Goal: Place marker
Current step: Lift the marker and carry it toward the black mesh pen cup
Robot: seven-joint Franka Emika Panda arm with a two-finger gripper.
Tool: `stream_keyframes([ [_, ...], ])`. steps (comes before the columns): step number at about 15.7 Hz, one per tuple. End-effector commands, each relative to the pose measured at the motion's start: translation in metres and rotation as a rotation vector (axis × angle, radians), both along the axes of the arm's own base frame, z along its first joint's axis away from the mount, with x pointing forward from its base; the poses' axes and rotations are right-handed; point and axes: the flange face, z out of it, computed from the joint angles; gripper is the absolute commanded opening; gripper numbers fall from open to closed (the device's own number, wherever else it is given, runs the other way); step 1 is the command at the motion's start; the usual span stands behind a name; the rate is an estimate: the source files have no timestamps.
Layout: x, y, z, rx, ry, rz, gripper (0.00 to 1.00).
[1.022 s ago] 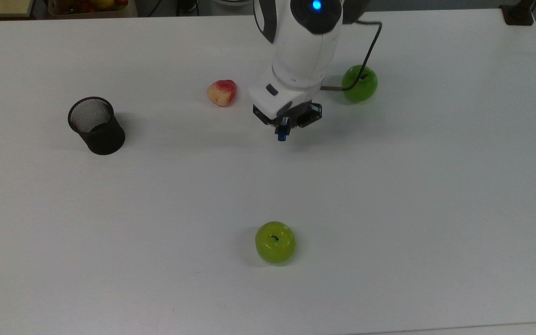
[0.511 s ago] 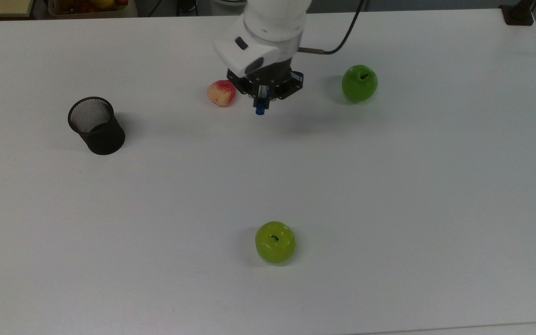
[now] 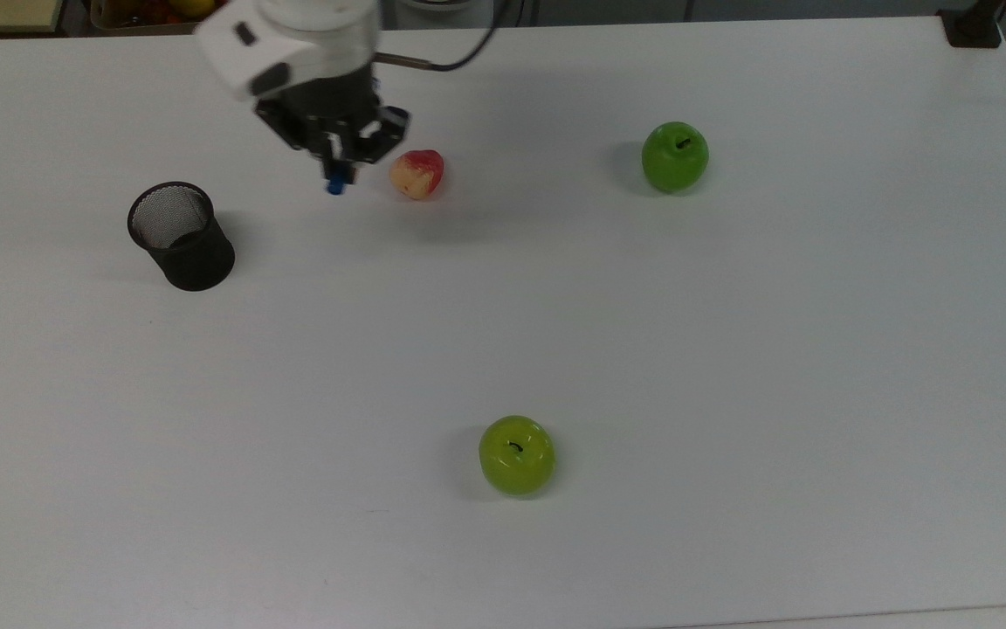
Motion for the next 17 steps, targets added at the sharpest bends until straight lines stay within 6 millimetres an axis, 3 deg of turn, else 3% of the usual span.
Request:
stream_keyframes([
  [1, -0.006, -0.072, 0.001, -0.010, -0.009, -0.001, 0.01],
  [4, -0.008, -0.120, -0.002, -0.017, -0.053, -0.045, 0.01],
  [7, -0.004, -0.150, -0.007, -0.031, -0.114, -0.070, 0.01],
  [12, 0.006, -0.182, -0.015, -0.063, -0.261, -0.101, 0.01],
  [17, 0.018, -0.190, -0.028, -0.085, -0.366, -0.097, 0.02],
])
